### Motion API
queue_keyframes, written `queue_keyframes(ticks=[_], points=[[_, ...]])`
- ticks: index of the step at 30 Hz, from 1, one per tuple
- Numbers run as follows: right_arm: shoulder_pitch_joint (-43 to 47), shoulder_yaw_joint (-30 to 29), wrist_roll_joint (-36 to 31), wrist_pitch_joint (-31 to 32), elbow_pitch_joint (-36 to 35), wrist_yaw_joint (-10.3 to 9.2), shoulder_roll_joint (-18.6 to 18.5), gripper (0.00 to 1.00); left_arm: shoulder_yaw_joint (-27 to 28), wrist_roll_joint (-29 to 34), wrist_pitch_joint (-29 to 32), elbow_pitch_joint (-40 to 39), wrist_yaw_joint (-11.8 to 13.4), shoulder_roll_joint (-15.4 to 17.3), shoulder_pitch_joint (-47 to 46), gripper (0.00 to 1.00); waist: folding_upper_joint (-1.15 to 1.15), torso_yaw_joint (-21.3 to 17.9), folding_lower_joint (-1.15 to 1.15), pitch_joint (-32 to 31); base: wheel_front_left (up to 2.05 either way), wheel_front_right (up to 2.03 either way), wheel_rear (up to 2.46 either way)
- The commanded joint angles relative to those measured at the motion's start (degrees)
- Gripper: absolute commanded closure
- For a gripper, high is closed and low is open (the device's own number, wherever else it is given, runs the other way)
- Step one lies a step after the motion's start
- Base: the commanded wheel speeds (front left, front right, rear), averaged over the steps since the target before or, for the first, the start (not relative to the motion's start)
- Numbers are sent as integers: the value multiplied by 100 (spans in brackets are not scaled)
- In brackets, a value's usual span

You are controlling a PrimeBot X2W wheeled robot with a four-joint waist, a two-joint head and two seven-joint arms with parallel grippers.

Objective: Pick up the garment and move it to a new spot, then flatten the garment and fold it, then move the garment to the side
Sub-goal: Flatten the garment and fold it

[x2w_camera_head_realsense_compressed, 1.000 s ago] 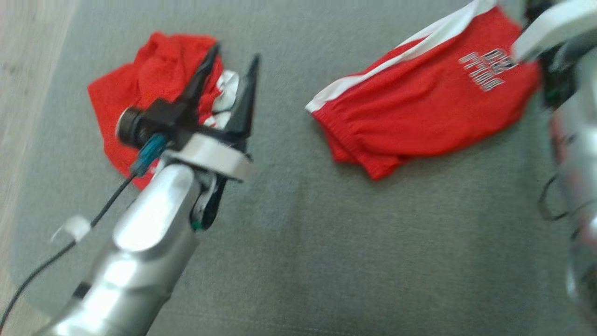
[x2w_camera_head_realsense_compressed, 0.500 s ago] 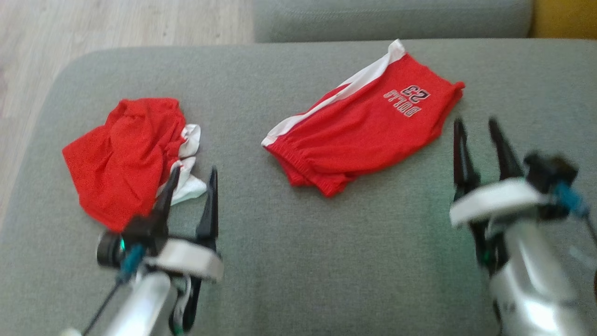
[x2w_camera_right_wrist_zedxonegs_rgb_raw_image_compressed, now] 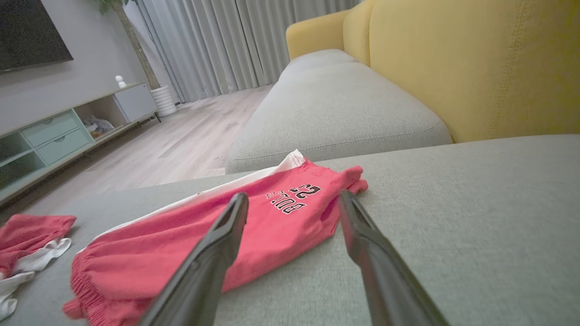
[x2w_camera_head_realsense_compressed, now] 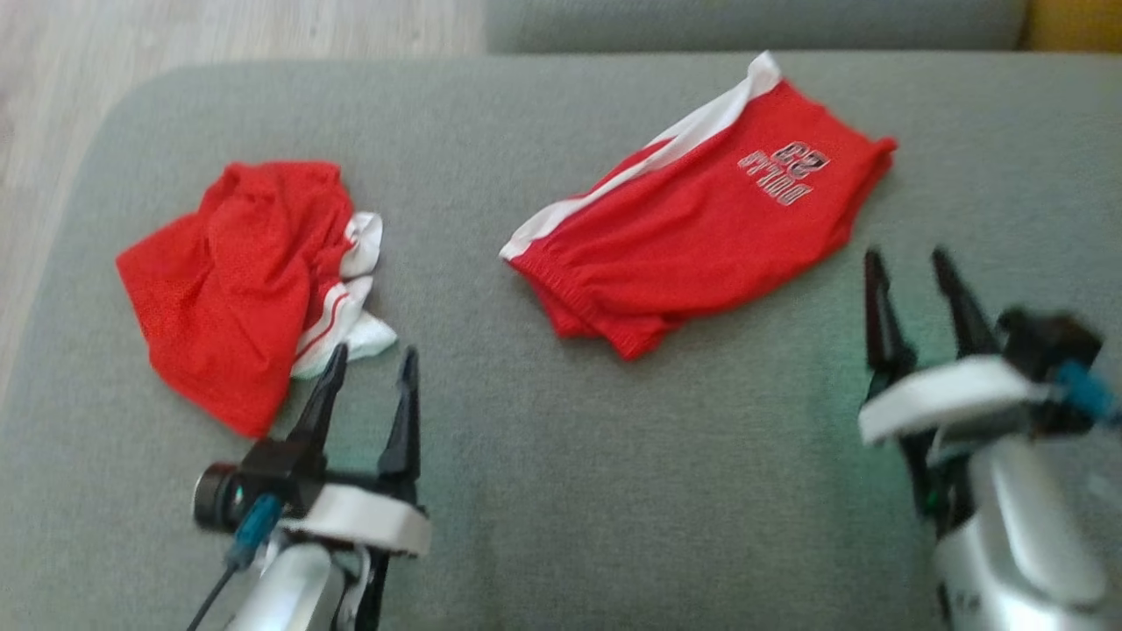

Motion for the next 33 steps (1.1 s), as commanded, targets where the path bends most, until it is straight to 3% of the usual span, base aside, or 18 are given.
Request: queue_keyframes(ticks=[1,8,18,27,30,32,33], points=[[-581,-59,-95,246,-184,-5,18,0,216,93,-30,-227,-72,-17,-454,0,0,190,0,329,0,0,0],[-2044,-920,-721,1018,646,-5,-60,0,237,201,-30,-250,-410,-223,-751,0,0,517,0,1022,0,0,0],[-3441,-2206,-1798,1335,2268,-5,-445,0,324,371,-30,-151,-696,-407,-1026,0,0,956,0,1459,0,0,0],[-3826,-2998,-2913,1410,3275,-5,-661,0,494,512,-30,-74,-828,-501,-1042,0,0,1107,0,1520,0,0,0],[-3877,-3175,-3151,1417,3611,-5,-518,0,555,562,-30,-34,-860,-539,-1039,0,0,1056,0,1479,0,0,0],[-3918,-3228,-3160,1425,3786,-5,-447,100,594,596,-30,-3,-872,-536,-1018,0,0,1002,0,1439,0,0,0],[-3944,-3246,-3147,1394,3857,-5,-422,100,614,612,-30,12,-877,-534,-1008,0,0,972,0,1414,0,0,0]])
